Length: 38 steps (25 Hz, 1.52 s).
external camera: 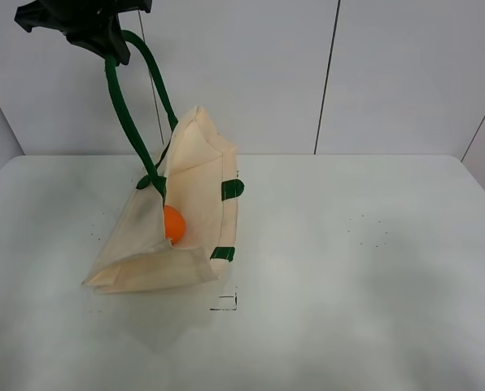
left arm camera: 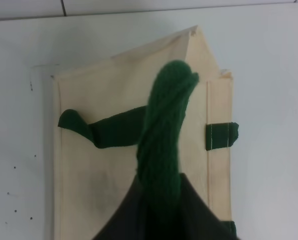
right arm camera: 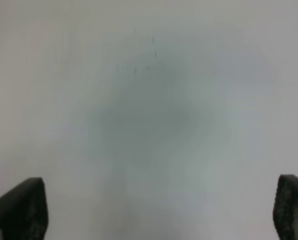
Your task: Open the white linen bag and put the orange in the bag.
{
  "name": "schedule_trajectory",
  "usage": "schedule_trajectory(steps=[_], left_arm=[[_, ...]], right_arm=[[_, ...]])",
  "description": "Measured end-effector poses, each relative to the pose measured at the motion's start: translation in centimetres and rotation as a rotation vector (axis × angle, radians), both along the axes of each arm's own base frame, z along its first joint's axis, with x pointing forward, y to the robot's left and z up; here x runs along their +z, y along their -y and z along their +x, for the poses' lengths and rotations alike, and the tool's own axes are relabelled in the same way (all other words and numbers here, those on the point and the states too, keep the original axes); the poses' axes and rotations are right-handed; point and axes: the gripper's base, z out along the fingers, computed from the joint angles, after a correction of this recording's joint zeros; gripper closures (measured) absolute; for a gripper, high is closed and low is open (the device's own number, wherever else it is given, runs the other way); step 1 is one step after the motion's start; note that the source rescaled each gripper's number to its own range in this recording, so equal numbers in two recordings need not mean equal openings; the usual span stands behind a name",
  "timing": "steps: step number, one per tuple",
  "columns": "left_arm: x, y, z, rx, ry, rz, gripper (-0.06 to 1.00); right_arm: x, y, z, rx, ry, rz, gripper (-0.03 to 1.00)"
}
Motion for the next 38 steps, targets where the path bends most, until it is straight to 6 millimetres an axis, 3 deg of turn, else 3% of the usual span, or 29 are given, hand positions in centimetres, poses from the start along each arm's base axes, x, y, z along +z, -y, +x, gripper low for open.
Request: schedule_trajectory(steps=[4, 10, 13, 19, 22, 25, 28, 32, 38], left_arm=[[0.0, 0.0, 0.0, 0.0, 0.0, 0.0, 0.94], [-1.0, 0.2, 0.2, -0.006, -0.032, -0.009, 0.94], [-3.7, 0.9, 1.3, -0.016, -0.08, -0.041, 0.94], [-11.9, 2.6, 3.9, -0.079, -0.21, -0.068, 0.93], [-14.0, 2.9, 4.6, -0.088, -0.248, -0.07, 0.74], [-14.3, 2.9, 4.7, -0.089, -0.248, -0.071, 0.31], [-14.3, 2.9, 4.7, -0.089, -0.241, -0.069, 0.05], [-14.4, 1.9, 5.0, -0.086, -0.21, 0.056, -0.03], [-14.5, -0.1, 5.0, 0.0, -0.236, 0.201, -0.03]], right_arm=[[0.1, 0.1, -1.6, -0.002, 0.105, 0.002, -0.03], [0.0, 0.1, -1.7, -0.004, 0.109, -0.001, -0.03], [0.0, 0.1, -1.7, -0.004, 0.109, 0.0, -0.03], [0.0, 0.1, -1.7, -0.004, 0.109, 0.0, -0.03], [0.0, 0.1, -1.7, -0.004, 0.109, 0.0, -0.03], [0.0, 0.1, -1.7, -0.004, 0.109, 0.0, -0.03], [0.0, 0.1, -1.7, -0.004, 0.109, 0.0, -0.03], [0.0, 0.1, -1.7, -0.004, 0.109, 0.0, -0.03], [0.0, 0.1, -1.7, -0.004, 0.109, 0.0, -0.03]])
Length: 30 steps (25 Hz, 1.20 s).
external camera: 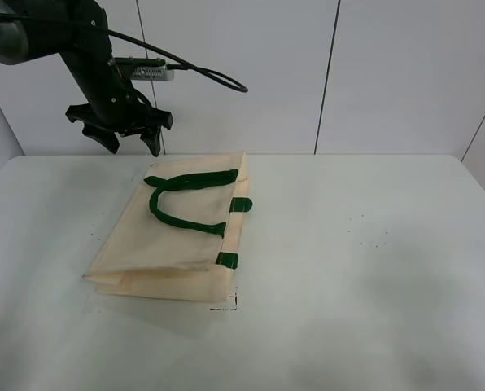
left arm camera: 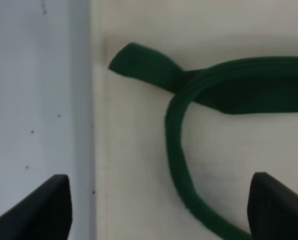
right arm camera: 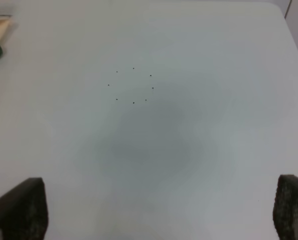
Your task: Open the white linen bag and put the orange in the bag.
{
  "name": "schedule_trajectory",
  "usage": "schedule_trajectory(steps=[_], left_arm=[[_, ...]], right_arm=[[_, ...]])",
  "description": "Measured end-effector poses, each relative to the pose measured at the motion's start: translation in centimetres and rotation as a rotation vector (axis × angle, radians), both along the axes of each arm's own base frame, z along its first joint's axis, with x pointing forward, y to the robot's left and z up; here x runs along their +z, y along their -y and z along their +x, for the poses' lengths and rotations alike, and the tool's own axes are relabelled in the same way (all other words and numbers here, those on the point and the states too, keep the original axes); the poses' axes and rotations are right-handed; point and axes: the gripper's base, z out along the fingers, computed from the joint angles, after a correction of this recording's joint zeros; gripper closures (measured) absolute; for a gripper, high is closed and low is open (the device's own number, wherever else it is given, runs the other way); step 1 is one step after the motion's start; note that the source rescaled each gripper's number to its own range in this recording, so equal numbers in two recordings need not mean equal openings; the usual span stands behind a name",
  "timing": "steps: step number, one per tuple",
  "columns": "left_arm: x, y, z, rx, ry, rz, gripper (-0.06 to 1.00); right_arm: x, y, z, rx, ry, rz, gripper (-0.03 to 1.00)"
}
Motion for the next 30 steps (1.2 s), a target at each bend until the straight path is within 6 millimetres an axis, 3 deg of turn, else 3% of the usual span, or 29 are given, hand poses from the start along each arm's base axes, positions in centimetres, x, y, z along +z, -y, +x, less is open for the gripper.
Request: schedule_trajectory(steps=[6, 13, 15, 19, 25, 30], left_arm=[[0.0, -3.3, 0.6, 0.082, -0.011, 0.005, -0.04], [-0.1, -10.4, 1.0, 0.236, -0.053, -0.005, -0.04], [-0.2, -11.3, 0.9, 0.252, -0.07, -0.024, -0.04], [0.0, -11.3, 0.2, 0.254, -0.12, -0.034, -0.04], [0.1, -10.3, -3.4, 0.236, -0.207, 0.004, -0.01], [-0.3, -10.4, -9.6, 0.234, -0.301, 0.02, 0.0]], right_arm=[[0.0, 0.0, 0.0, 0.0, 0.0, 0.0, -0.03], [0.0, 0.0, 0.0, 0.0, 0.0, 0.0, -0.03], [0.0, 0.0, 0.0, 0.0, 0.0, 0.0, -0.03], [0.0, 0.0, 0.0, 0.0, 0.0, 0.0, -0.03], [0.0, 0.0, 0.0, 0.0, 0.0, 0.0, -0.03], [0.0, 0.0, 0.0, 0.0, 0.0, -0.001, -0.03]])
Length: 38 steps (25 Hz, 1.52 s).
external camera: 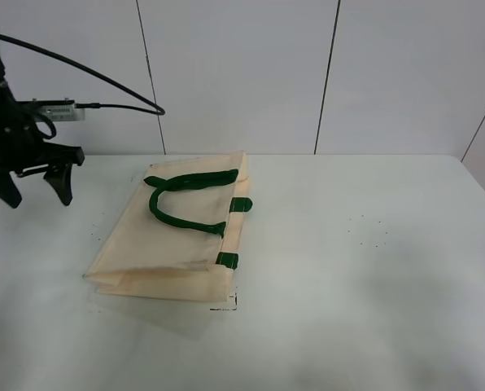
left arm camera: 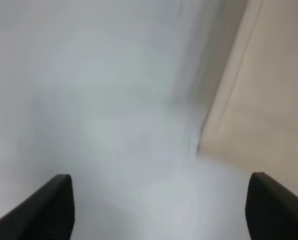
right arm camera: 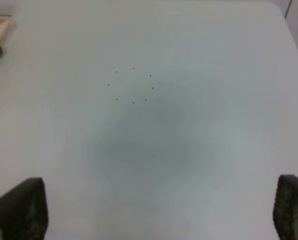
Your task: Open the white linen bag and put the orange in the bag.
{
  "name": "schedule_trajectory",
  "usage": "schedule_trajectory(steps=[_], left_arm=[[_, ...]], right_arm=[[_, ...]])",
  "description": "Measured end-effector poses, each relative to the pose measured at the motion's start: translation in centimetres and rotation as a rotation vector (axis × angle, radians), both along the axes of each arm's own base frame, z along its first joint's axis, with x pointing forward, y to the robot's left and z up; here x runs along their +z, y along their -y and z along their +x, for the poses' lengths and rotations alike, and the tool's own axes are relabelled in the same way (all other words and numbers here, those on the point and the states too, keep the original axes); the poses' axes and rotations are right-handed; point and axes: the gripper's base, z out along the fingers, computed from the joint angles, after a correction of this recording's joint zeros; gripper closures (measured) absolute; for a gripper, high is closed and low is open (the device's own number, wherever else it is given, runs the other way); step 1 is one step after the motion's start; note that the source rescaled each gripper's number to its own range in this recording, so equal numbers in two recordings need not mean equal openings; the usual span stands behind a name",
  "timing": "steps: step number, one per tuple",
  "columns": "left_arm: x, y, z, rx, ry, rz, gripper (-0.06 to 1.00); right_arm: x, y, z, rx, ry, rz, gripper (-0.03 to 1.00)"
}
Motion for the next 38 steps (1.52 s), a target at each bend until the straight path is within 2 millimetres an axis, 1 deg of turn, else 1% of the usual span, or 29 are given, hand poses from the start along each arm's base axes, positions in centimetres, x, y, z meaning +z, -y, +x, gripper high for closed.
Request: schedule_trajectory(steps=[1, 2, 4, 7, 11, 14, 18, 20, 22, 25, 28, 32, 38], left_arm=[[-0.1, 0.0, -1.4, 0.0, -0.017, 0.0, 0.0], [0.4, -0.1, -2.8, 0.002, -0.01, -0.004, 0.0], [0.6, -0.2, -5.8, 0.003, -0.014, -0.007, 0.0], [1.3, -0.4, -10.3, -0.01, 0.027, -0.01, 0.0], [1.2, -0.6, -15.7, -0.038, 0.084, -0.012, 0.0], [0.5, -0.7, -19.2, -0.056, 0.145, -0.012, 0.0], [-0.8, -0.5, -23.0, -0.072, 0.245, -0.054, 0.0], [-1.3, -0.2, -24.6, -0.095, 0.29, -0.085, 0.0], [-1.5, -0.2, -25.9, -0.113, 0.351, -0.091, 0.0], [-0.8, -0.3, -27.3, -0.123, 0.473, -0.085, 0.0], [-0.5, -0.6, -28.4, -0.118, 0.548, -0.06, 0.0], [-0.3, -0.7, -29.2, -0.11, 0.605, -0.046, 0.0], [-0.3, -0.8, -29.3, -0.108, 0.616, -0.046, 0.0]], right_arm=[[0.0, 0.0, 0.0, 0.0, 0.0, 0.0, -0.03], [0.0, 0.0, 0.0, 0.0, 0.0, 0.0, -0.03], [0.0, 0.0, 0.0, 0.0, 0.0, 0.001, -0.03], [0.0, 0.0, 0.0, 0.0, 0.0, 0.001, -0.03], [0.0, 0.0, 0.0, 0.0, 0.0, 0.001, -0.03], [0.0, 0.0, 0.0, 0.0, 0.0, 0.001, -0.03], [0.0, 0.0, 0.0, 0.0, 0.0, 0.001, -0.03], [0.0, 0.0, 0.0, 0.0, 0.0, 0.001, -0.03], [0.0, 0.0, 0.0, 0.0, 0.0, 0.001, -0.03], [0.0, 0.0, 0.0, 0.0, 0.0, 0.001, -0.03], [0.0, 0.0, 0.0, 0.0, 0.0, 0.001, -0.03], [0.0, 0.0, 0.0, 0.0, 0.0, 0.001, -0.03], [0.0, 0.0, 0.0, 0.0, 0.0, 0.001, -0.03]])
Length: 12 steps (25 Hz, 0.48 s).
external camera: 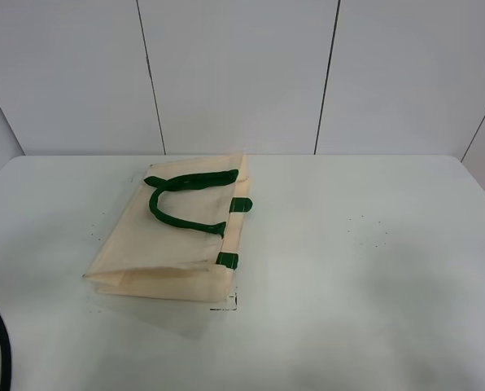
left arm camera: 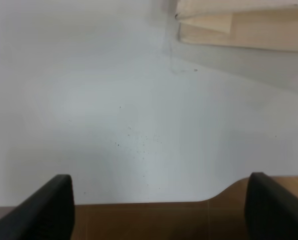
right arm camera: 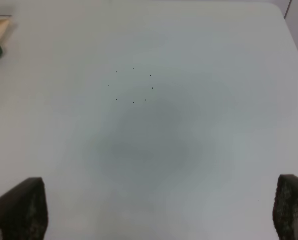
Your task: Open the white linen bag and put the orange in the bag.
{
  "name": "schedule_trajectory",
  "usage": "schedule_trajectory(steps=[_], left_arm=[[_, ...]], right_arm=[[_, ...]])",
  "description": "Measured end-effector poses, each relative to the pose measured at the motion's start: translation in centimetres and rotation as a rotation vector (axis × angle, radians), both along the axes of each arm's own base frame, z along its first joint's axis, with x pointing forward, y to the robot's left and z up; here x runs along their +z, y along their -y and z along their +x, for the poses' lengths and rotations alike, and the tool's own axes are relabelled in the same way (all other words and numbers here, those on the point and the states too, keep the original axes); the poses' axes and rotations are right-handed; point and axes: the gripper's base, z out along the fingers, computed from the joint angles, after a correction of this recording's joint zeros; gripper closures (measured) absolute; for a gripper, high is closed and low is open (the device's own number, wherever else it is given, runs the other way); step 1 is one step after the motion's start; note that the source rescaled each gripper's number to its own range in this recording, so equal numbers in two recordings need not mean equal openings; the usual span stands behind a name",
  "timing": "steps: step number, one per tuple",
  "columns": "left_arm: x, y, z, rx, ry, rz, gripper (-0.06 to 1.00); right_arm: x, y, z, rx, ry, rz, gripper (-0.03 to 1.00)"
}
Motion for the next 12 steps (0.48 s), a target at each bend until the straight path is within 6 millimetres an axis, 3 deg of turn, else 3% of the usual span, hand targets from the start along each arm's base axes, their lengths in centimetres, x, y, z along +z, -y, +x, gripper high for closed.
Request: schedule_trajectory(steps=[6, 12], left_arm=[[0.1, -0.1, -0.4, 0.02, 0.029, 0.0, 0.0], [0.4, -0.2, -2.3, 0.045, 0.165, -0.001, 0.0]], right_arm=[[0.0, 0.0, 0.0, 0.0, 0.0, 0.0, -0.03], [0.0, 0.0, 0.0, 0.0, 0.0, 0.0, -0.03]])
